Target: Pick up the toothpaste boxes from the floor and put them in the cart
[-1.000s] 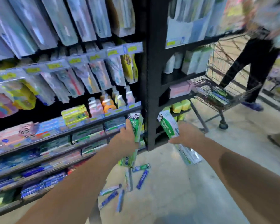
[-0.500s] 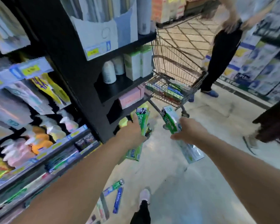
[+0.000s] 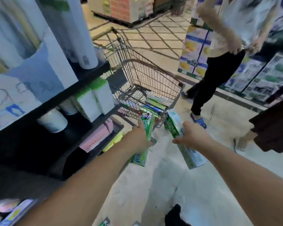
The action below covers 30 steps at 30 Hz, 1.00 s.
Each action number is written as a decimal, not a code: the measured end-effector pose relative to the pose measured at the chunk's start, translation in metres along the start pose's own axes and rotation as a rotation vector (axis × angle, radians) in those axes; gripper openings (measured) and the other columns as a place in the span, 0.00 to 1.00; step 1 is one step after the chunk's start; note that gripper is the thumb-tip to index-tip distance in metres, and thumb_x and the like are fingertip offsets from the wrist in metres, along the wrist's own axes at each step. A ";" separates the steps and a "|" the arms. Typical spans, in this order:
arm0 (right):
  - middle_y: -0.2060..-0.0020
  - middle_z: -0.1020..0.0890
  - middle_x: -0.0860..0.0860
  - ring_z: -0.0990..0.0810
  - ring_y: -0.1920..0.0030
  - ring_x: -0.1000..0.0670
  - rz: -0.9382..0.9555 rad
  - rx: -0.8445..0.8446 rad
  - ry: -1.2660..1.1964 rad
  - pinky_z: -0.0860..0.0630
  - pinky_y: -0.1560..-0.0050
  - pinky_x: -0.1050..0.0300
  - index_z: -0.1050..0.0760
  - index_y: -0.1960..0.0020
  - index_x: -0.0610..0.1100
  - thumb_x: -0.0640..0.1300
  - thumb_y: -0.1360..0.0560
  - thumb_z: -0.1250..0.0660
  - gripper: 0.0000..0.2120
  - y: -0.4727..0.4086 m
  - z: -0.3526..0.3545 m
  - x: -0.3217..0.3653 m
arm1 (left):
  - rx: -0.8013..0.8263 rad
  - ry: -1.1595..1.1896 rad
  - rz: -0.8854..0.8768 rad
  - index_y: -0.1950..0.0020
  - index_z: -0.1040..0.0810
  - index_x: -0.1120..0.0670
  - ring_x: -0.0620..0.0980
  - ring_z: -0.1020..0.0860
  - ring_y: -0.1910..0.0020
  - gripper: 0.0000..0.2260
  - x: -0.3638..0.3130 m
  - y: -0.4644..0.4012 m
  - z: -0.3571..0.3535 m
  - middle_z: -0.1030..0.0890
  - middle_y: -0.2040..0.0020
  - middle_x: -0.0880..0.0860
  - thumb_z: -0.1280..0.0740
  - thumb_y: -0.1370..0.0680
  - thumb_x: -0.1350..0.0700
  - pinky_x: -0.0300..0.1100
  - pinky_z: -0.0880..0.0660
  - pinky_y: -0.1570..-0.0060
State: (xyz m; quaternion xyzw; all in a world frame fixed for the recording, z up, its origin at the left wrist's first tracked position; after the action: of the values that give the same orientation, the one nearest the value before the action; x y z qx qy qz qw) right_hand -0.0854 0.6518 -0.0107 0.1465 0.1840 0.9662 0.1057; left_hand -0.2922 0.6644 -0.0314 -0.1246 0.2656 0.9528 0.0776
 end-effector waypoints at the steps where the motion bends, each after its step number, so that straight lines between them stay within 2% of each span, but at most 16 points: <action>1: 0.63 0.30 0.50 0.30 0.64 0.52 0.000 0.005 -0.009 0.37 0.71 0.56 0.35 0.53 0.46 0.61 0.35 0.23 0.27 -0.019 0.005 -0.008 | 0.006 0.015 0.012 0.23 0.71 0.57 0.63 0.27 0.35 0.50 -0.007 -0.016 0.004 0.44 0.23 0.64 0.34 0.23 0.40 0.53 0.26 0.42; 4: 0.63 0.30 0.51 0.32 0.64 0.53 0.026 0.027 -0.028 0.38 0.71 0.56 0.35 0.52 0.46 0.61 0.36 0.23 0.29 -0.074 0.022 -0.027 | 0.012 0.074 0.062 0.23 0.71 0.55 0.63 0.26 0.36 0.49 -0.027 -0.064 0.016 0.47 0.21 0.63 0.33 0.23 0.43 0.52 0.26 0.45; 7: 0.62 0.29 0.51 0.30 0.64 0.53 0.048 0.053 -0.032 0.38 0.71 0.56 0.35 0.53 0.47 0.61 0.36 0.23 0.27 -0.124 0.046 -0.041 | 0.010 0.079 0.116 0.23 0.71 0.55 0.62 0.25 0.38 0.49 -0.045 -0.106 0.032 0.45 0.22 0.63 0.34 0.22 0.42 0.53 0.25 0.45; 11: 0.63 0.29 0.51 0.29 0.63 0.52 0.113 0.117 0.037 0.39 0.71 0.57 0.34 0.52 0.46 0.60 0.34 0.24 0.26 -0.183 0.069 -0.040 | 0.010 0.142 0.169 0.24 0.72 0.55 0.59 0.22 0.42 0.49 -0.058 -0.150 0.052 0.46 0.21 0.62 0.34 0.22 0.42 0.47 0.25 0.54; 14: 0.63 0.29 0.50 0.29 0.63 0.51 0.148 0.147 0.080 0.38 0.72 0.56 0.35 0.52 0.46 0.59 0.33 0.24 0.26 -0.223 0.080 -0.030 | 0.003 0.188 0.201 0.24 0.72 0.55 0.59 0.22 0.42 0.50 -0.061 -0.181 0.064 0.45 0.22 0.62 0.33 0.23 0.42 0.49 0.24 0.51; 18: 0.62 0.29 0.50 0.29 0.61 0.50 0.202 0.191 0.094 0.36 0.69 0.55 0.35 0.53 0.46 0.59 0.33 0.24 0.25 -0.282 0.082 -0.011 | 0.018 0.217 0.231 0.23 0.71 0.56 0.61 0.25 0.36 0.50 -0.054 -0.231 0.080 0.45 0.22 0.62 0.33 0.23 0.42 0.51 0.25 0.43; 23: 0.63 0.30 0.50 0.31 0.64 0.52 0.206 0.209 0.095 0.38 0.70 0.56 0.36 0.56 0.48 0.59 0.33 0.24 0.24 -0.358 0.089 0.008 | 0.052 0.276 0.252 0.23 0.72 0.56 0.60 0.24 0.38 0.49 -0.039 -0.310 0.105 0.47 0.21 0.63 0.33 0.22 0.43 0.49 0.23 0.47; 26: 0.62 0.29 0.51 0.28 0.61 0.50 0.196 0.225 0.103 0.36 0.69 0.56 0.34 0.52 0.46 0.58 0.33 0.23 0.25 -0.401 0.100 0.021 | 0.050 0.342 0.275 0.23 0.71 0.56 0.58 0.22 0.44 0.50 -0.029 -0.356 0.125 0.39 0.24 0.63 0.32 0.23 0.43 0.45 0.23 0.55; 30: 0.60 0.27 0.49 0.27 0.60 0.49 0.208 0.248 0.107 0.32 0.65 0.54 0.34 0.51 0.45 0.58 0.32 0.24 0.25 -0.452 0.102 0.043 | 0.058 0.385 0.306 0.24 0.72 0.56 0.59 0.22 0.40 0.50 -0.015 -0.407 0.145 0.41 0.23 0.62 0.33 0.22 0.44 0.49 0.24 0.47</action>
State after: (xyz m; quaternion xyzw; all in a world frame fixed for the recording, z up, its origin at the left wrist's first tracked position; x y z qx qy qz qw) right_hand -0.0252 1.1068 -0.0840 0.1250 0.2908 0.9483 -0.0237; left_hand -0.2187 1.0840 -0.1055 -0.2598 0.3187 0.9042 -0.1159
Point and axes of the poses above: each hand's wrist, its own y-axis away from the middle knuckle, its own z-axis out of the back of the hand, x = y × z, the point moved 4 cm from there along -y, towards the middle knuckle
